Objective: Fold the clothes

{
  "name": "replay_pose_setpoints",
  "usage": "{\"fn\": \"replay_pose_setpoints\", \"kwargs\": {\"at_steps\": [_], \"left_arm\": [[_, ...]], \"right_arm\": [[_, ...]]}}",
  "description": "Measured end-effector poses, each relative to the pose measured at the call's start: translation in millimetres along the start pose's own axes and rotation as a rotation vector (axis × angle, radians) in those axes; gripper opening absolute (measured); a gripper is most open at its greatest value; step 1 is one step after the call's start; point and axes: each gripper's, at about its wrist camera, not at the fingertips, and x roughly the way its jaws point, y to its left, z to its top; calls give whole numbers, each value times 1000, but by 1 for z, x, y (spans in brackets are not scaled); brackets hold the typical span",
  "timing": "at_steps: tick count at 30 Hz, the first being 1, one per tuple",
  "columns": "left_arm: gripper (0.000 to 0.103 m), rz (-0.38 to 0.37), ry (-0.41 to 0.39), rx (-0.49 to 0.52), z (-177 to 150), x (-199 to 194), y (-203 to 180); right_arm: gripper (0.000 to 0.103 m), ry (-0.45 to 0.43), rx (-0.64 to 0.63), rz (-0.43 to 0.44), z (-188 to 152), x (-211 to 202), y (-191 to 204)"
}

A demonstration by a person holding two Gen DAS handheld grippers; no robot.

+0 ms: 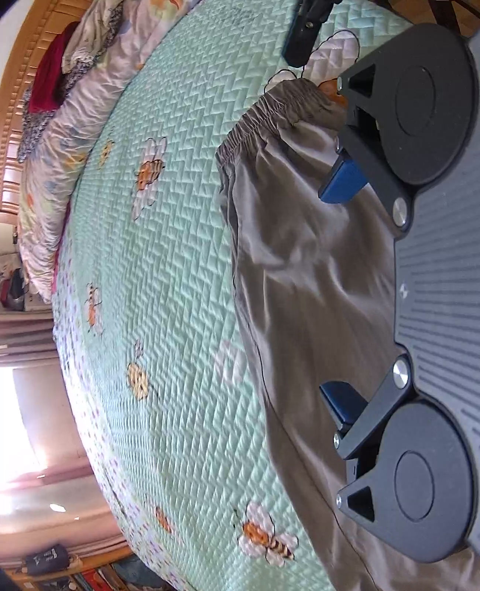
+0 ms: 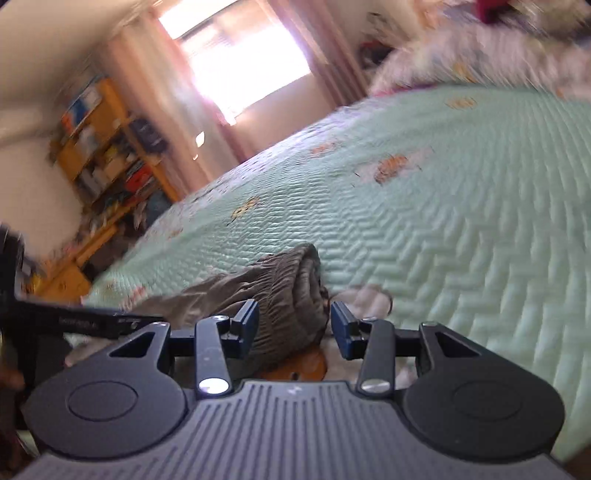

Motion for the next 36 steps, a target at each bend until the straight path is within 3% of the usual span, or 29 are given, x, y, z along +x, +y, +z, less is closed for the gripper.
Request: {"fn": "replay_pose_setpoints", "kwargs": {"at_steps": [3,8,12,20,22,24,25,29,33,36], "left_arm": [[102,-6,17,10,2,9,-10],[102,6,30,14,4,12,-16],[102,7,38,16,5,14,-18],[102,23,61,30,6,23,-20],[102,29,64,34,6,24,-21],[102,31,68,36,7,26,-21],[102,31,69,37,7,27,-22],[102,40,66,51,10,28,-26],[102,42,57,55,12,24,-28],[102,41,60,64,13,23,-31]], "right_arm": [[48,11,-53,27,1,8,4],[48,-3,-222,-22,-12,8,23],[42,29,-274,3,-18,13,25],[42,22,-347,80,-16,16,17],[28,43,-355,106,-15,17,14],[21,67,-360,124,-14,18,9],[11,71,-357,133,-12,17,7],[8,72,-415,132,-12,9,15],[6,35,-498,44,-12,-1,28],[0,49,-422,-15,-12,5,12]]}}
